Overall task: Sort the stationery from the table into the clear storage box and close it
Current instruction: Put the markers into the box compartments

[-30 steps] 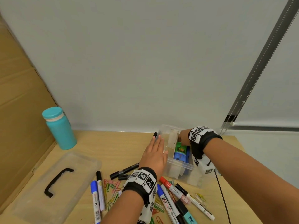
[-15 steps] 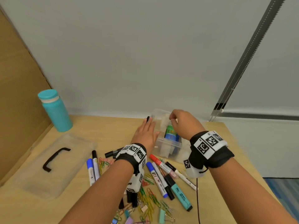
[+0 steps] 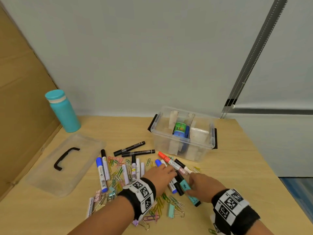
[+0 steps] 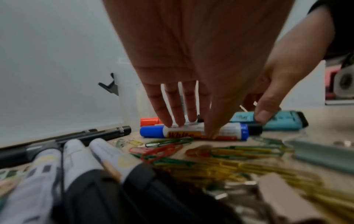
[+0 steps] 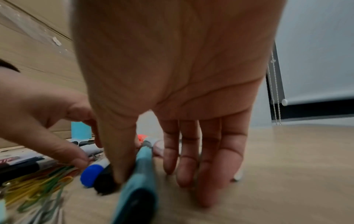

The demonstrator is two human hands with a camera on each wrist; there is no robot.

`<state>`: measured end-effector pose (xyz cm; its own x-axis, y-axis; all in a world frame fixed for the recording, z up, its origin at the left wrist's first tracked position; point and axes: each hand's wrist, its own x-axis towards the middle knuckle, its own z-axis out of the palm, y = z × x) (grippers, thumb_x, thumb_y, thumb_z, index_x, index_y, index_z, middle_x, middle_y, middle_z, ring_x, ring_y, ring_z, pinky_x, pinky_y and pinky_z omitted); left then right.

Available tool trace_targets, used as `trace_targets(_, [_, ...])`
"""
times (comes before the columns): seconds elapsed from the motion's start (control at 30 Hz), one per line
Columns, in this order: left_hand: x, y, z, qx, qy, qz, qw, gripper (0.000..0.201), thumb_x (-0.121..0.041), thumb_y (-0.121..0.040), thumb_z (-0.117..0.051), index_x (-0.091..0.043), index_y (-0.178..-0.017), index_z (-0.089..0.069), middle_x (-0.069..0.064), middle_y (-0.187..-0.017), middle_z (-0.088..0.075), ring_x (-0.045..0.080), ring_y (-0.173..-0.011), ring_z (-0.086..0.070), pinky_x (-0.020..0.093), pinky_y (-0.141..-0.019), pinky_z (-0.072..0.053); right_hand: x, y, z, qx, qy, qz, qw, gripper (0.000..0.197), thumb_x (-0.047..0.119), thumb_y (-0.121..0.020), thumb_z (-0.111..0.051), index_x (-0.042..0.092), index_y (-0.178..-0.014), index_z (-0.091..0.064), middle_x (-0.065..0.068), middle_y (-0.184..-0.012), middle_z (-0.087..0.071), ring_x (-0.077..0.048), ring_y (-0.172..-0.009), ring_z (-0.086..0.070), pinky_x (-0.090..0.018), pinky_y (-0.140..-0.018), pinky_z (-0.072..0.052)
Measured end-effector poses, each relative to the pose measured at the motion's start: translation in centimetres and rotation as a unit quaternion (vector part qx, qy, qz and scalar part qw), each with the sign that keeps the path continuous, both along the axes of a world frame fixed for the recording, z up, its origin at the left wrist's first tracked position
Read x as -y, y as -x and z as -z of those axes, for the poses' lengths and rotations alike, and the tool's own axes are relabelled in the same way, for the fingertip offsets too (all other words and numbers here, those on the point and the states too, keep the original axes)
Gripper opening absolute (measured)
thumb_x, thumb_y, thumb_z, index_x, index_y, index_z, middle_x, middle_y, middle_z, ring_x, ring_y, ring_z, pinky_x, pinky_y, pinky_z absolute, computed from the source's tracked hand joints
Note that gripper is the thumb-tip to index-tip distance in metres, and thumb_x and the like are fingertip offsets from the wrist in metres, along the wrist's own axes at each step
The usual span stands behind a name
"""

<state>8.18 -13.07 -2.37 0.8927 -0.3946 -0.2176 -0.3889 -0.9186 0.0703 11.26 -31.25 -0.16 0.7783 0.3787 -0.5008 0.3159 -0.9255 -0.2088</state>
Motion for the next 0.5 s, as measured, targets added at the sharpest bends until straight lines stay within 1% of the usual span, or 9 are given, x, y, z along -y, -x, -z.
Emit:
trace_targets(0.07, [0.3, -0.6, 0.3, 0.002, -0.029, 0.011, 1.0, 0.053, 0.001, -0.086, -0.051, -0.012, -0.136, -0.04, 0.008, -0.138, -0.04, 0.029, -0.123, -0.038, 0.042, -0.092, -0.043, 0.1, 0.3, 0.2, 0.007, -0.004, -0.002, 1.0, 0.027, 0.039, -0.088, -0.057, 0.025, -0.109, -0.049, 0.003, -0.108, -0.058, -0.013, -0.093, -0.058, -0.024, -0.076, -0.048])
trace_targets(0.1, [0.4, -0.9, 0.2, 0.004, -0.043, 0.015, 0.999, 0.052, 0.0, -0.085, -0.052, -0.011, -0.134, -0.041, 0.009, -0.137, -0.042, 0.03, -0.123, -0.038, 0.042, -0.092, -0.043, 0.1, 0.5, 0.1, 0.009, 0.003, -0.003, 1.0, 0.028, 0.036, -0.089, -0.055, 0.023, -0.113, -0.049, 0.001, -0.112, -0.058, -0.014, -0.092, -0.057, -0.024, -0.078, -0.047])
trace_targets(0.13, [0.5, -1.1, 0.0, 0.003, -0.057, 0.021, 0.998, 0.05, 0.0, -0.085, -0.054, -0.01, -0.133, -0.042, 0.01, -0.136, -0.042, 0.03, -0.123, -0.038, 0.042, -0.092, -0.043, 0.1, 0.6, 0.0, 0.007, 0.009, -0.005, 1.0, 0.027, 0.034, -0.09, -0.054, 0.022, -0.113, -0.049, 0.0, -0.112, -0.057, -0.013, -0.09, -0.054, -0.024, -0.077, -0.045])
trace_targets(0.2, [0.7, -1.6, -0.3, -0.005, -0.075, 0.033, 0.997, 0.049, -0.001, -0.084, -0.057, -0.009, -0.13, -0.043, 0.011, -0.136, -0.042, 0.031, -0.124, -0.038, 0.043, -0.093, -0.042, 0.1, 0.8, -0.2, 0.013, 0.016, -0.006, 1.0, 0.022, 0.032, -0.091, -0.052, 0.022, -0.11, -0.048, 0.0, -0.105, -0.055, -0.013, -0.086, -0.051, -0.023, -0.075, -0.042])
trace_targets(0.23, [0.8, -1.7, -0.4, -0.009, -0.078, 0.035, 0.996, 0.049, -0.002, -0.084, -0.058, -0.009, -0.13, -0.044, 0.011, -0.136, -0.041, 0.031, -0.123, -0.038, 0.044, -0.093, -0.042, 0.1, 1.0, -0.5, 0.023, 0.017, -0.003, 1.0, 0.023, 0.031, -0.091, -0.051, 0.021, -0.111, -0.048, 0.0, -0.103, -0.054, -0.014, -0.085, -0.05, -0.024, -0.074, -0.043])
trace_targets(0.3, [0.8, -1.9, -0.4, -0.016, -0.082, 0.035, 0.996, 0.051, -0.005, -0.084, -0.06, -0.01, -0.132, -0.043, 0.013, -0.136, -0.039, 0.032, -0.124, -0.038, 0.045, -0.094, -0.042, 0.0, 1.1, -1.6, 0.064, 0.008, 0.003, 0.998, 0.024, 0.03, -0.092, -0.048, 0.019, -0.113, -0.048, 0.001, -0.097, -0.053, -0.016, -0.08, -0.051, -0.026, -0.071, -0.044])
trace_targets(0.4, [1.0, -2.2, -0.7, -0.045, -0.099, 0.036, 0.993, 0.055, -0.011, -0.088, -0.059, -0.01, -0.138, -0.037, 0.014, -0.14, -0.035, 0.033, -0.127, -0.036, 0.045, -0.098, -0.042, -0.2, 1.3, -4.0, 0.143, -0.04, -0.005, 0.989, 0.015, 0.031, -0.091, -0.05, 0.022, -0.103, -0.049, 0.003, -0.093, -0.054, -0.016, -0.076, -0.053, -0.027, -0.066, -0.045])
trace_targets(0.47, [1.2, -2.3, -1.1, -0.065, -0.124, 0.04, 0.989, 0.056, -0.011, -0.089, -0.057, -0.01, -0.14, -0.034, 0.014, -0.141, -0.035, 0.033, -0.127, -0.036, 0.045, -0.098, -0.042, -0.1, 1.3, -5.4, 0.176, -0.088, -0.011, 0.98, 0.011, 0.032, -0.09, -0.055, 0.025, -0.097, -0.051, 0.006, -0.094, -0.053, -0.013, -0.078, -0.055, -0.025, -0.069, -0.047])
trace_targets(0.5, [1.3, -2.4, -1.2, -0.073, -0.136, 0.039, 0.987, 0.055, -0.01, -0.089, -0.057, -0.009, -0.14, -0.035, 0.013, -0.141, -0.036, 0.033, -0.126, -0.037, 0.045, -0.098, -0.043, 0.0, 1.2, -5.9, 0.184, -0.111, -0.013, 0.976, 0.009, 0.031, -0.09, -0.057, 0.026, -0.096, -0.052, 0.008, -0.093, -0.051, -0.01, -0.077, -0.053, -0.023, -0.069, -0.047])
